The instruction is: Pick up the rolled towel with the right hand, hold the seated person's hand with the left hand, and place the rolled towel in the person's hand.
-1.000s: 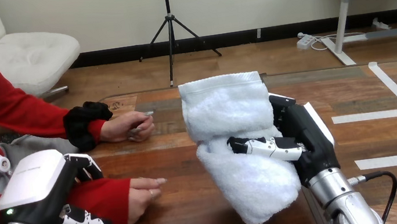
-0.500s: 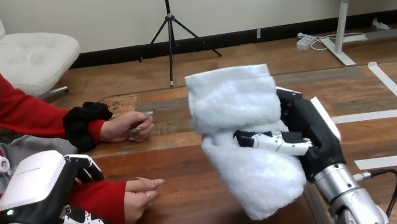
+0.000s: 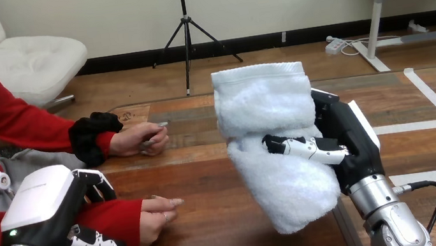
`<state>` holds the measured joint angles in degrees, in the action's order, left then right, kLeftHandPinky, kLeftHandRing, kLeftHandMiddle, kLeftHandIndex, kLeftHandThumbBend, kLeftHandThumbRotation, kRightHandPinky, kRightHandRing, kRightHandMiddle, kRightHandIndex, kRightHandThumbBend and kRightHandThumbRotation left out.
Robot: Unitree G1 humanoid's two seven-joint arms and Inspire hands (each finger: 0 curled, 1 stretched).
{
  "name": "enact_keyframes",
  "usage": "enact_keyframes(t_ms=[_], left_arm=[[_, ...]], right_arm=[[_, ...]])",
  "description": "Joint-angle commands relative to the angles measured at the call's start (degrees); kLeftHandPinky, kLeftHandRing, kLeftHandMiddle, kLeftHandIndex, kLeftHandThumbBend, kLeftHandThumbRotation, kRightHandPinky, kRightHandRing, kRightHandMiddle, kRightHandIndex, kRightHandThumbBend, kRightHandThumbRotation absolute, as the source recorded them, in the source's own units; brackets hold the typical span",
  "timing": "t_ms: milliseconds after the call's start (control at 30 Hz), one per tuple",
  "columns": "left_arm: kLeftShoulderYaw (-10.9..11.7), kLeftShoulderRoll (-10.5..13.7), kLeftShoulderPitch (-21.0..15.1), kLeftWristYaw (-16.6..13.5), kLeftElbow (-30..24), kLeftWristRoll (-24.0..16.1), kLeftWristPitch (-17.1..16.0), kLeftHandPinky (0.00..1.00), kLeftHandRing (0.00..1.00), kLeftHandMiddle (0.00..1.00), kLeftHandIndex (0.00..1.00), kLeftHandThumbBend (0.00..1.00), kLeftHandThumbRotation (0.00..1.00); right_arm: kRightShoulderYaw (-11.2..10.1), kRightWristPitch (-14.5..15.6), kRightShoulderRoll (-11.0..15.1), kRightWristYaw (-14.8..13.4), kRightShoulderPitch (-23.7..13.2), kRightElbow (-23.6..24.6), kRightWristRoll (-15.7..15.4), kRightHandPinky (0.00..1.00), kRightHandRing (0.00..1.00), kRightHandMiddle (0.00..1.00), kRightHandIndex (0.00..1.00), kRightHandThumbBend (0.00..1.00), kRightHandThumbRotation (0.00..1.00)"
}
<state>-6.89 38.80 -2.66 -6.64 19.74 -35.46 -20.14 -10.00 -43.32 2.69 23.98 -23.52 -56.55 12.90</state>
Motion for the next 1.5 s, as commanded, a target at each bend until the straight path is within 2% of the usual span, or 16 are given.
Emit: enact_keyframes(t_ms=[0, 400, 567, 800, 967, 1200, 1467], left_arm=[[0.4, -0.7, -4.0, 0.0, -2.9, 0.8, -0.9, 0.32, 0.38, 0.43, 0.45, 0.93, 0.0], [0.6, -0.5, -3.4, 0.4, -4.3, 0.2, 0.1, 0.32, 0.38, 0.43, 0.44, 0.95, 0.0], [0.8, -0.6, -2.8, 1.3, -5.7, 0.1, 1.8, 0.36, 0.42, 0.46, 0.47, 0.96, 0.0], [0.2, 0.1, -2.7, 0.9, -4.3, -0.9, 1.3, 0.44, 0.49, 0.52, 0.54, 0.97, 0.0], [0.1, 0.2, -2.5, 0.6, -3.3, -1.3, 0.9, 0.49, 0.54, 0.57, 0.59, 0.99, 0.03], [-0.6, 0.7, -2.5, 1.8, -2.1, -1.8, 1.2, 0.55, 0.59, 0.63, 0.65, 1.0, 0.09], [-1.1, 0.9, -2.4, 2.7, -1.3, -2.3, 1.7, 0.57, 0.63, 0.68, 0.7, 1.0, 0.17]], right_arm=[[-0.8, -1.4, 0.1, 0.2, -5.8, 0.1, 0.6, 0.35, 0.38, 0.45, 0.44, 0.79, 0.0], [-0.8, -1.7, -0.4, 0.0, -5.6, 0.3, 0.4, 0.35, 0.38, 0.44, 0.44, 0.79, 0.0], [-0.8, -2.0, -0.3, 0.0, -5.5, 0.4, 0.4, 0.35, 0.38, 0.44, 0.44, 0.79, 0.0], [-1.0, -2.8, -0.3, 0.2, -5.5, 0.4, 0.5, 0.35, 0.38, 0.44, 0.44, 0.79, 0.0], [-1.1, -2.8, -0.2, 0.2, -5.4, 0.7, 0.5, 0.34, 0.38, 0.44, 0.44, 0.8, 0.0], [-1.4, -2.4, -0.3, 1.1, -5.2, 1.4, 1.6, 0.34, 0.37, 0.44, 0.44, 0.8, 0.0], [-1.5, -2.3, -0.1, 1.5, -4.9, 2.2, 1.9, 0.33, 0.37, 0.44, 0.44, 0.8, 0.0]])
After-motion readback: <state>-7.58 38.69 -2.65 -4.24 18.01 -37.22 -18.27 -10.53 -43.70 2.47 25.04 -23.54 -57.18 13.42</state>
